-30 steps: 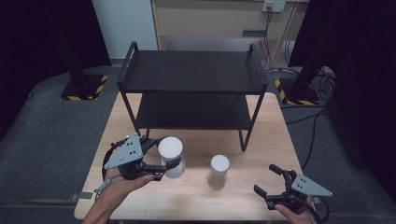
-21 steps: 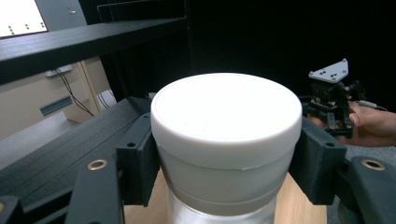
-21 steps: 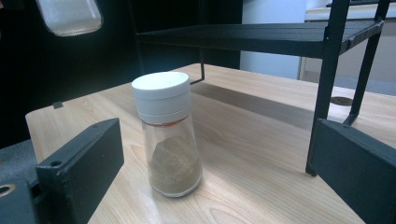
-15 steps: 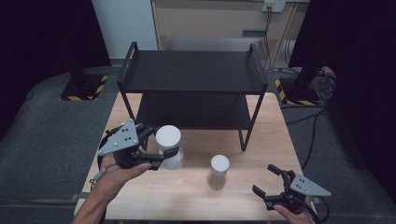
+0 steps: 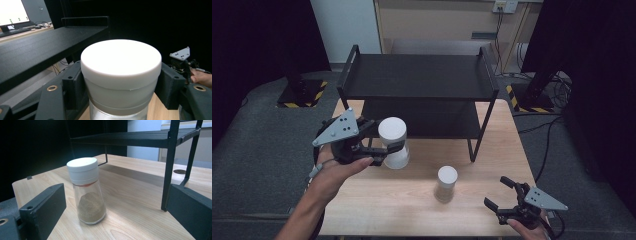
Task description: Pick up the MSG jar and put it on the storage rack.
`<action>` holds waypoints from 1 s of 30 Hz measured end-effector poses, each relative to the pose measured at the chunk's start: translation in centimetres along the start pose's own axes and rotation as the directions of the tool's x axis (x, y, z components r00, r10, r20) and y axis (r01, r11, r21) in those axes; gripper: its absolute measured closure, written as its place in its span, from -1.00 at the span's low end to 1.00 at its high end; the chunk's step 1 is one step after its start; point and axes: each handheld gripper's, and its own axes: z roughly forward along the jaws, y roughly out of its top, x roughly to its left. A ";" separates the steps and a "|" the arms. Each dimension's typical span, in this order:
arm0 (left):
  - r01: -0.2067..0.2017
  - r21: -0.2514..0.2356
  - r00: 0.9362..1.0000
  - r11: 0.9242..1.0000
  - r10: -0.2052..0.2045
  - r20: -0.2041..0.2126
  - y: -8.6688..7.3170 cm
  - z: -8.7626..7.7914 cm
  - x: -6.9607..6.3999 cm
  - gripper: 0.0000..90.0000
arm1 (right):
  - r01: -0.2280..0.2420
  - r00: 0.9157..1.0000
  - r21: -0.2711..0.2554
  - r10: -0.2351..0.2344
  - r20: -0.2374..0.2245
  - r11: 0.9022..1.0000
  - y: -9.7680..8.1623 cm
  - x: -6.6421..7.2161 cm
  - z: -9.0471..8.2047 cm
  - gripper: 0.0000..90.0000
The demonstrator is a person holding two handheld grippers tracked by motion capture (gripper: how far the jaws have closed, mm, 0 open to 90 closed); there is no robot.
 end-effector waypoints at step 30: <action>-0.012 -0.028 1.000 1.000 0.013 0.026 5.1 -0.8 2.6 -0.28 | -0.002 1.000 0.015 0.002 -0.003 1.000 -0.2 0.1 0.3 -0.92</action>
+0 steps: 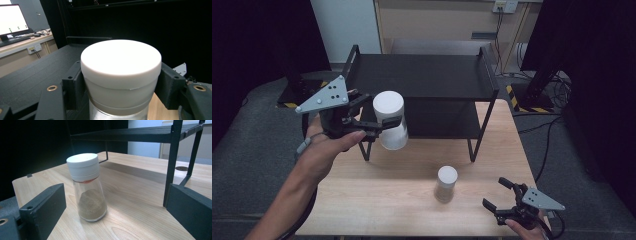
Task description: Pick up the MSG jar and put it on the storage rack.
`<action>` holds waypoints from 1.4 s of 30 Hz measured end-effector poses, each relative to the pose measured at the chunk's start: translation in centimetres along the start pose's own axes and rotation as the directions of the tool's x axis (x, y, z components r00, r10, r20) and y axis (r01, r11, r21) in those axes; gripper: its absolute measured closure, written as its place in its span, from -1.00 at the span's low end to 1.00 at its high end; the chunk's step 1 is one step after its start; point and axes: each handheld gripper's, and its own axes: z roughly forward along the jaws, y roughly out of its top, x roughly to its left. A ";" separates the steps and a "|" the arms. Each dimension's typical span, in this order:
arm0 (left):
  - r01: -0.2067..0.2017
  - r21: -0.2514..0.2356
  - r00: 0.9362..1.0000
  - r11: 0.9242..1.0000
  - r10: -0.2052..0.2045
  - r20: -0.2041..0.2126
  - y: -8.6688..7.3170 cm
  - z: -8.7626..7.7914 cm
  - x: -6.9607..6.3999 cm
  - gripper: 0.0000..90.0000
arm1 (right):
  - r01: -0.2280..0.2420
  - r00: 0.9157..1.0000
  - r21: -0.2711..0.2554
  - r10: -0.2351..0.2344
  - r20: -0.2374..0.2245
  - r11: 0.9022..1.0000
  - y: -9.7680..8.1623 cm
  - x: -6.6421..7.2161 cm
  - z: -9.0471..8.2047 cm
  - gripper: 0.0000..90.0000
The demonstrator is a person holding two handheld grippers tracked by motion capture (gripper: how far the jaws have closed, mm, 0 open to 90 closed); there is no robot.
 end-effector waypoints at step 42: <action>-0.041 -0.032 0.999 0.999 0.041 -0.024 6.4 1.4 3.4 -0.28 | -0.005 1.000 0.001 0.005 0.010 1.000 0.0 -0.1 -0.3 -0.92</action>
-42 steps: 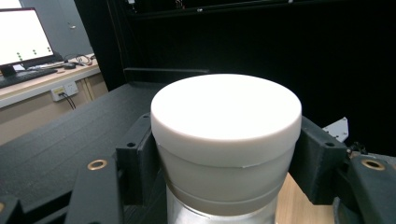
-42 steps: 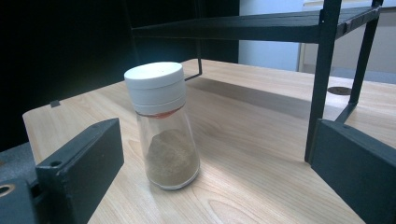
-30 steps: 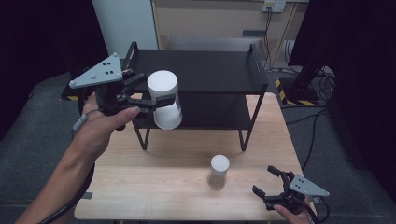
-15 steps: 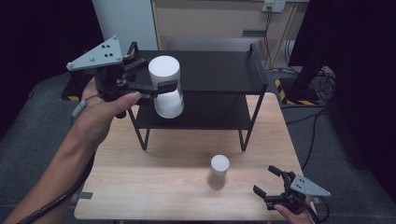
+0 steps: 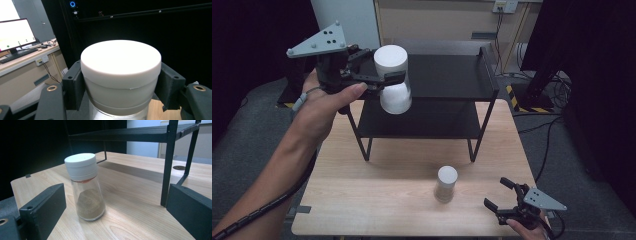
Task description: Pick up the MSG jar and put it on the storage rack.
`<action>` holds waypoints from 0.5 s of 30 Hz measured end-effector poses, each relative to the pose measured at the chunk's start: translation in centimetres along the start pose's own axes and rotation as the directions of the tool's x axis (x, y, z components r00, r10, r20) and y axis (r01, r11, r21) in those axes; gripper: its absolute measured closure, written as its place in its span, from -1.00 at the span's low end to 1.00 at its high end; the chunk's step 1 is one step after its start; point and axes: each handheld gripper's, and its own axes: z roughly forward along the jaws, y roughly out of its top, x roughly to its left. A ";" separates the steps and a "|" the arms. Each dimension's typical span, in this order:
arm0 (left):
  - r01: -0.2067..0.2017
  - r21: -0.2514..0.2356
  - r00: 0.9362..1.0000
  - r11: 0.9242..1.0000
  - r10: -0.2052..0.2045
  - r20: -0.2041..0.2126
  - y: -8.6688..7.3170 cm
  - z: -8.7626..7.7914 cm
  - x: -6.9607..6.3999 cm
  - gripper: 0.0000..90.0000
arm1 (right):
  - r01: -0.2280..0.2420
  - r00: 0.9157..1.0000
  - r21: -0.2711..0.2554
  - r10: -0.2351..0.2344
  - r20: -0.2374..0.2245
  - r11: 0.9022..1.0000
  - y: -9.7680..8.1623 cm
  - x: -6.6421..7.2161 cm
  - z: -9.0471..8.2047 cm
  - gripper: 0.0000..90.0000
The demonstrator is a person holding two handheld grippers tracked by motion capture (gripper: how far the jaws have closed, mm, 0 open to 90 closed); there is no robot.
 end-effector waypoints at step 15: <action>0.009 0.002 0.998 1.000 -0.009 -0.062 -0.6 1.4 2.0 -0.28 | 0.001 1.000 0.015 -0.001 0.001 1.000 -0.1 0.0 0.1 -0.92</action>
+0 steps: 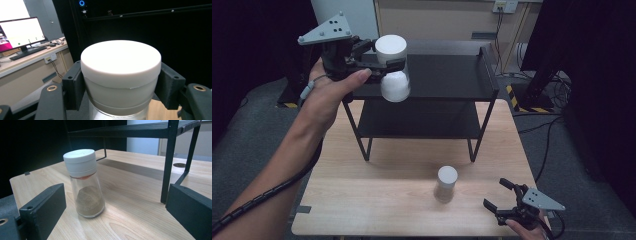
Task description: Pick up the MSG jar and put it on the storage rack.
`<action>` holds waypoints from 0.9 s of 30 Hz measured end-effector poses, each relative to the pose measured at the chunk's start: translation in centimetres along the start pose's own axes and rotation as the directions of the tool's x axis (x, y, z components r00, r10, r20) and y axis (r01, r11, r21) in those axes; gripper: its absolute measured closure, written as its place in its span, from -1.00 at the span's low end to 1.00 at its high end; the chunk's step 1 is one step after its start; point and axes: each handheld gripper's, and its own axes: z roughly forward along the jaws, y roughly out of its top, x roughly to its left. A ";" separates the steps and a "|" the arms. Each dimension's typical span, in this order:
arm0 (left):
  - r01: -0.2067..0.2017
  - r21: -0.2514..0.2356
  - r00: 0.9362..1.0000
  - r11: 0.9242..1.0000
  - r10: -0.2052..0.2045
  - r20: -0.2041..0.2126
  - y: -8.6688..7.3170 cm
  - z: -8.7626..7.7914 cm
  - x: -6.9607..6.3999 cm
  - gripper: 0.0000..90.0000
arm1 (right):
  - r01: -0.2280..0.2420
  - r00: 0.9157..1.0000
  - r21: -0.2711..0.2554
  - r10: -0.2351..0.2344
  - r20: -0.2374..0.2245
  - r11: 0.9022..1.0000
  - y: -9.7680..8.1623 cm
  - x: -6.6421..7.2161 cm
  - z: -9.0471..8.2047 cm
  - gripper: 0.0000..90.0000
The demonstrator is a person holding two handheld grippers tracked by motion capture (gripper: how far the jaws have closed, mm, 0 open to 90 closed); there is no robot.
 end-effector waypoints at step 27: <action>0.045 0.001 0.994 0.999 -0.045 -0.099 -3.3 2.8 3.4 -0.28 | -0.011 1.000 0.014 0.010 0.014 1.000 -0.3 -0.3 -0.3 -0.92</action>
